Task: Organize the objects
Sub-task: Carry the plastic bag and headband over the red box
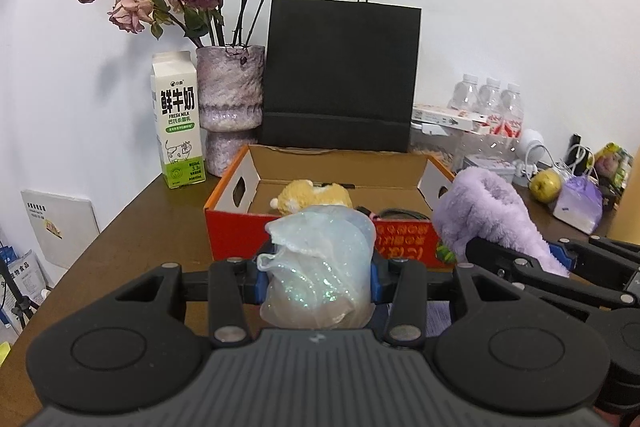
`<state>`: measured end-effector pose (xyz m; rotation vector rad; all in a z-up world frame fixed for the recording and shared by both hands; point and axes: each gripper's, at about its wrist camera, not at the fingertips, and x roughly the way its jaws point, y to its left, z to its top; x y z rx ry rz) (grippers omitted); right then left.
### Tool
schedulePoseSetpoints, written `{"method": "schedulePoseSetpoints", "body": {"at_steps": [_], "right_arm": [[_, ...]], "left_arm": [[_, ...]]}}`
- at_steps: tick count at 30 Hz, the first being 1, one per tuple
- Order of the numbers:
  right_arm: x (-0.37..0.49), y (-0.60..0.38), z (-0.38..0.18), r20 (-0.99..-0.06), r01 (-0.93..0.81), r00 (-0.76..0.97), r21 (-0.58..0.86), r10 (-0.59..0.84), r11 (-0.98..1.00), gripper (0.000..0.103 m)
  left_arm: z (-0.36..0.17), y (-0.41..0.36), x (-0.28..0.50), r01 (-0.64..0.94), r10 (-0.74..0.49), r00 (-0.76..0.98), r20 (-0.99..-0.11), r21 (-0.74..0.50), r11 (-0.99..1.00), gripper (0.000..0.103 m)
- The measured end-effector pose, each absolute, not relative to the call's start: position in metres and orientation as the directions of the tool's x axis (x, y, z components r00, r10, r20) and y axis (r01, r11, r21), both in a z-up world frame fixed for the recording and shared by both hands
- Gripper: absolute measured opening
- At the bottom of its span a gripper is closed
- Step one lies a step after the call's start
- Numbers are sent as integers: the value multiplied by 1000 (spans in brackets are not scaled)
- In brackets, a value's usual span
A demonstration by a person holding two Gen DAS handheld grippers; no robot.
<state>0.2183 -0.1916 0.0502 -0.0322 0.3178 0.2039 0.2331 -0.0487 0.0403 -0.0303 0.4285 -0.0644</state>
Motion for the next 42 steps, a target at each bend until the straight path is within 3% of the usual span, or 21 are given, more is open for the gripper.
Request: {"method": "schedulePoseSetpoints", "body": {"at_steps": [19,42], "right_arm": [[287,-192,59,-279,-182,941,53,190,982,25],[358,-187,61,-267,-168,950,9,165,986,25]], "left_arm": [[48,-60,296,18,-37,923,-384,-54,998,44],[53,-54,371,-36,19,935,-353,-44,998,44]]}}
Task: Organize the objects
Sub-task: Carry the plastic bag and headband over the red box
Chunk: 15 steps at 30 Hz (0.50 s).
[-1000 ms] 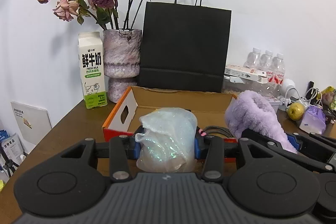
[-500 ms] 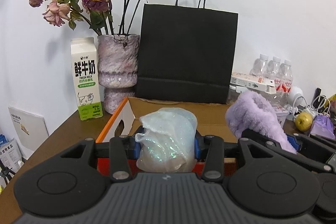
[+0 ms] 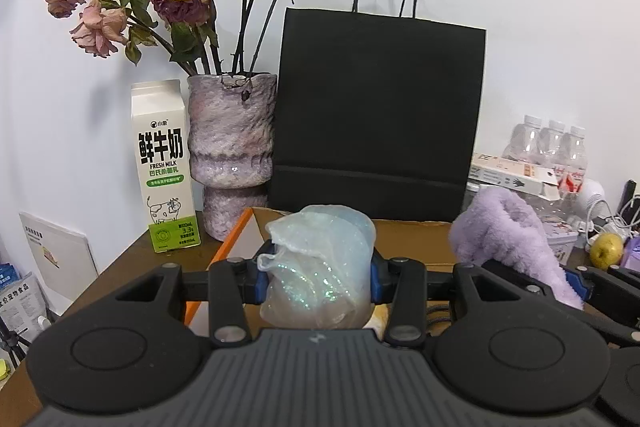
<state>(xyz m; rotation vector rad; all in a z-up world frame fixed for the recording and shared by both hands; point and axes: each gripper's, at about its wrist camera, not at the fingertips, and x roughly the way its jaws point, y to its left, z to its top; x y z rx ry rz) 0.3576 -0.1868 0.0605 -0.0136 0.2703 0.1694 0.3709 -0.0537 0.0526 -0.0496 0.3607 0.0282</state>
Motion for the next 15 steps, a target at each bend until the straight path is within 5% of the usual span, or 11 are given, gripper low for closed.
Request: {"method": "schedulePoseSetpoints", "body": {"at_steps": [15], "right_arm": [[397,-195,48,-314,-140,939,27,142,990,25]], "left_arm": [[44,-51,404,-50,43,936,-348,-10,999,44]]}}
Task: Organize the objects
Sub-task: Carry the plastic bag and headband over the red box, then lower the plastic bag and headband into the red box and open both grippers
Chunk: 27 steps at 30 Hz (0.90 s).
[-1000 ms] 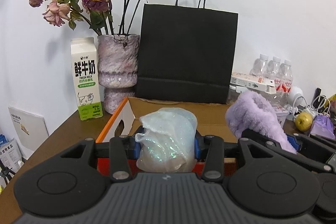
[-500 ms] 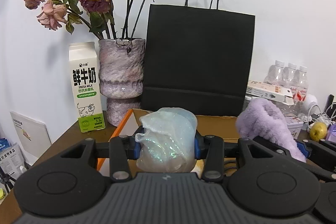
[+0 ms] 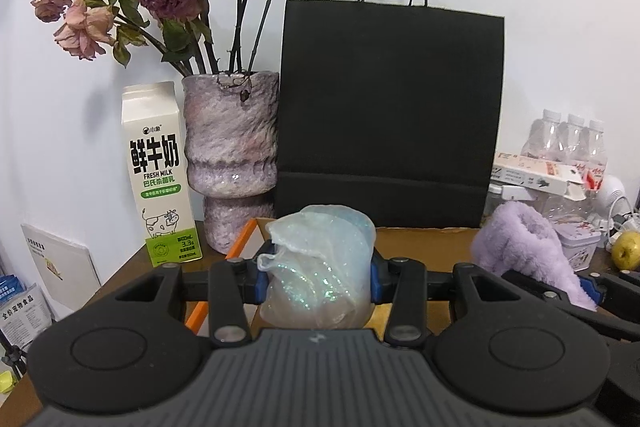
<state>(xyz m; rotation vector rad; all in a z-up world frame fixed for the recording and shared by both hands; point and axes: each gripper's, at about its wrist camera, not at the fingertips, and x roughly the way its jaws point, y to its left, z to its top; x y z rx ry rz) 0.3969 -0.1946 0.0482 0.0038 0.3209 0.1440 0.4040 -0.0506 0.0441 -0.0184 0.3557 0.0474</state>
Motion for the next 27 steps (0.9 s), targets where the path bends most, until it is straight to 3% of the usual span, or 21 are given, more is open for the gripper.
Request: {"method": "schedulePoseSetpoints", "body": {"at_steps": [19,22,23,24,25,26,27], "right_arm": [[426,-196,23,-415,-104,905,4,96,995,28],[427,-196,21,-426,-97,901,1,88,995,33],[426,-196,21,-424,-93,902,2,85,996,36],[426,-197,21,-424,-90,902,5,84,996,48],[425,-198,22,-421,-85,903,13,83,996,58],[425,-199,22,-417,-81,905,18,81,997,83],[424,-200,22,-411,-75,908,21,77,997,102]], "left_arm": [[19,-46,431,-60,68,917,-394,32,998,47],[19,-46,429,-67,71,920,-386,23,997,58],[20,-45,428,-70,70,920,-385,16,997,72],[21,-44,427,-76,73,923,-379,7,997,91],[21,-44,426,-83,78,925,-372,1,997,101],[22,-43,424,-89,82,929,-360,-3,996,103],[24,-44,423,-86,78,932,-355,-6,996,103]]}}
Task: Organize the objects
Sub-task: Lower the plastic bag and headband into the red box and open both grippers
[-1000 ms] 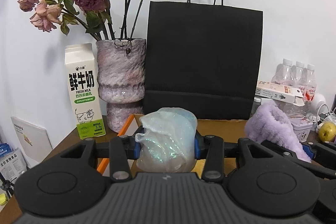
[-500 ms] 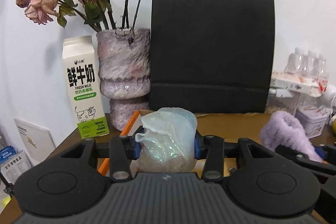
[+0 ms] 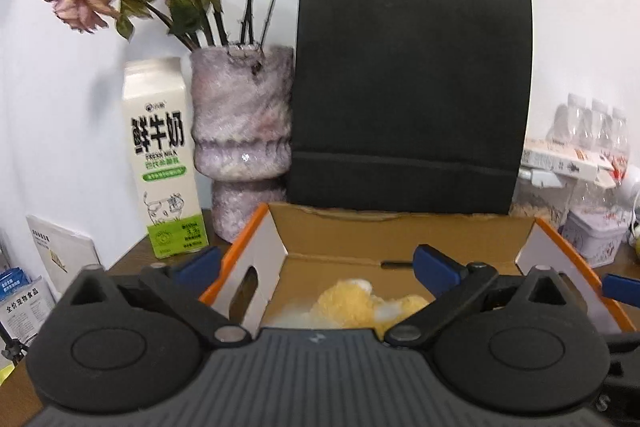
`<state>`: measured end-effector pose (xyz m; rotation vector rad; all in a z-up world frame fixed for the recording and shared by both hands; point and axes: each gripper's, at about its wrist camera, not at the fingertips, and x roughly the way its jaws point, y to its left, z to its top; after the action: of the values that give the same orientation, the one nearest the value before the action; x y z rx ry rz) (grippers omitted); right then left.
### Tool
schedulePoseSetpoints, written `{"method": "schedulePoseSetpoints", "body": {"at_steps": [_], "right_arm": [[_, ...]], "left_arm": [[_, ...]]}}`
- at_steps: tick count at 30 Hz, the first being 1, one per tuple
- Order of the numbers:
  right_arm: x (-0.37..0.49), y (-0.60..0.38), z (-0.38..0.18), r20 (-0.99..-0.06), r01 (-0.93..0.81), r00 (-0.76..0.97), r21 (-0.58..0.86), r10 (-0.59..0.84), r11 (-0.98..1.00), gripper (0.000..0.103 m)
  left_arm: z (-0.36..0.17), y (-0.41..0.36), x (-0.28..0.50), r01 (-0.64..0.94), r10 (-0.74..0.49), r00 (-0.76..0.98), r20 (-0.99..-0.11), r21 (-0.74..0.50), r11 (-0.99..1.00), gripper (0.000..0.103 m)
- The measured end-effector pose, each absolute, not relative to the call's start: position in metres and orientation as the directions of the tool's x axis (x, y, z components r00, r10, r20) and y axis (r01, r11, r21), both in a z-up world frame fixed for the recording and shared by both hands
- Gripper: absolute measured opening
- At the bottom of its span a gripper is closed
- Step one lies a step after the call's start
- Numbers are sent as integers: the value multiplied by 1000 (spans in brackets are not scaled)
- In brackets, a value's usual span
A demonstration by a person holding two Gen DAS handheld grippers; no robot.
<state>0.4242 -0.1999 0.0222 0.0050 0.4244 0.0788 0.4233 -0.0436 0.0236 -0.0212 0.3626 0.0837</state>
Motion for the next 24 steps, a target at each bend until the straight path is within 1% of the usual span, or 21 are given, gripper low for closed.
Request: {"method": "schedulePoseSetpoints", "body": {"at_steps": [2,5,24], "right_arm": [[421,-200,23,-395,-74,916,19,75,997,103],[422,-199,24,-405,-81,911,18,81,997,103],[412,-198,35,-441,-93,892,28,96,995,103]], "left_arm": [[25,-45,422,-74,68,932,-356,-4,997,103],[25,-47,422,-79,77,932,-353,8,997,103],[34,-47,408,-66,58,937,-346,-10,998,103]]}}
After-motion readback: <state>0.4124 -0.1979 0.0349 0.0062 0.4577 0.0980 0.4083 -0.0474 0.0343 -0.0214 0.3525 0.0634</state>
